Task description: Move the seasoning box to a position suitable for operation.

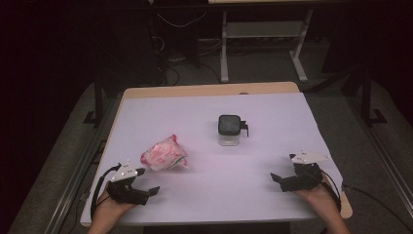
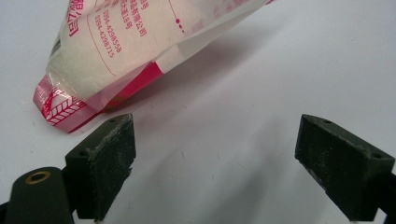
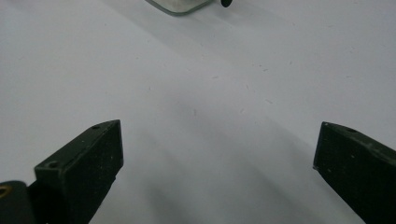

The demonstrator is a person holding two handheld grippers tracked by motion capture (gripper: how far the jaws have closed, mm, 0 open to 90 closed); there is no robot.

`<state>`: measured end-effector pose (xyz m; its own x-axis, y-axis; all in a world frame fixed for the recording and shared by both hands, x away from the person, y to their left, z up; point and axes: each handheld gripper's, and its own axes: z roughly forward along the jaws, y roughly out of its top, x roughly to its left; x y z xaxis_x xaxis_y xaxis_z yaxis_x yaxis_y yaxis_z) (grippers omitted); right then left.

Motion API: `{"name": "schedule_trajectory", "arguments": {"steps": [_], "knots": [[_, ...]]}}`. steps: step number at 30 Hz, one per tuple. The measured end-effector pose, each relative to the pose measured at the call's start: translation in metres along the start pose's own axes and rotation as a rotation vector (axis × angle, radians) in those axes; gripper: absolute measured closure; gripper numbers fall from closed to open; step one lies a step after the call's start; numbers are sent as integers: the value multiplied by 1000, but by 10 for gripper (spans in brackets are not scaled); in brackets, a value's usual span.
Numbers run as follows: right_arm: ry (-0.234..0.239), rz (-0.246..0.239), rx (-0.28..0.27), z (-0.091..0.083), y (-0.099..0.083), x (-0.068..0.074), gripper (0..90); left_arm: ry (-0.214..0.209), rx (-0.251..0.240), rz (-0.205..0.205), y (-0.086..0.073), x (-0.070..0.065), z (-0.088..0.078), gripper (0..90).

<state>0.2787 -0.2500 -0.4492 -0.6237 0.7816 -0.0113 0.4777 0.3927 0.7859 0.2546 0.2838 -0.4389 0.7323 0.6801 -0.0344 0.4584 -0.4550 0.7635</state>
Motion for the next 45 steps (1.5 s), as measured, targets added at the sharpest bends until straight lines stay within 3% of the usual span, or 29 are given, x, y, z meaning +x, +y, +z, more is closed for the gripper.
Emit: {"name": "schedule_trajectory", "arguments": {"steps": [13, 23, 30, 34, 41, 45], "knots": [[30, 12, 13, 0, 5, -3, 11, -2, -1, -9, -1, 2, 1, 121], [63, -27, 35, -2, 30, -8, 11, -1, -23, -25, -2, 3, -2, 121], [119, -32, 64, -1, 46, -13, 4, -1, -21, -26, -1, 3, -3, 121], [116, -65, 87, 0, 57, -14, 0, -3, -28, -22, -1, 3, -3, 121], [124, -52, 94, 3, 74, -18, 0, -11, -23, -20, -1, 3, -2, 121], [149, -81, 114, 8, 84, -21, 0, -13, -23, -20, -1, 2, -3, 121]]}}
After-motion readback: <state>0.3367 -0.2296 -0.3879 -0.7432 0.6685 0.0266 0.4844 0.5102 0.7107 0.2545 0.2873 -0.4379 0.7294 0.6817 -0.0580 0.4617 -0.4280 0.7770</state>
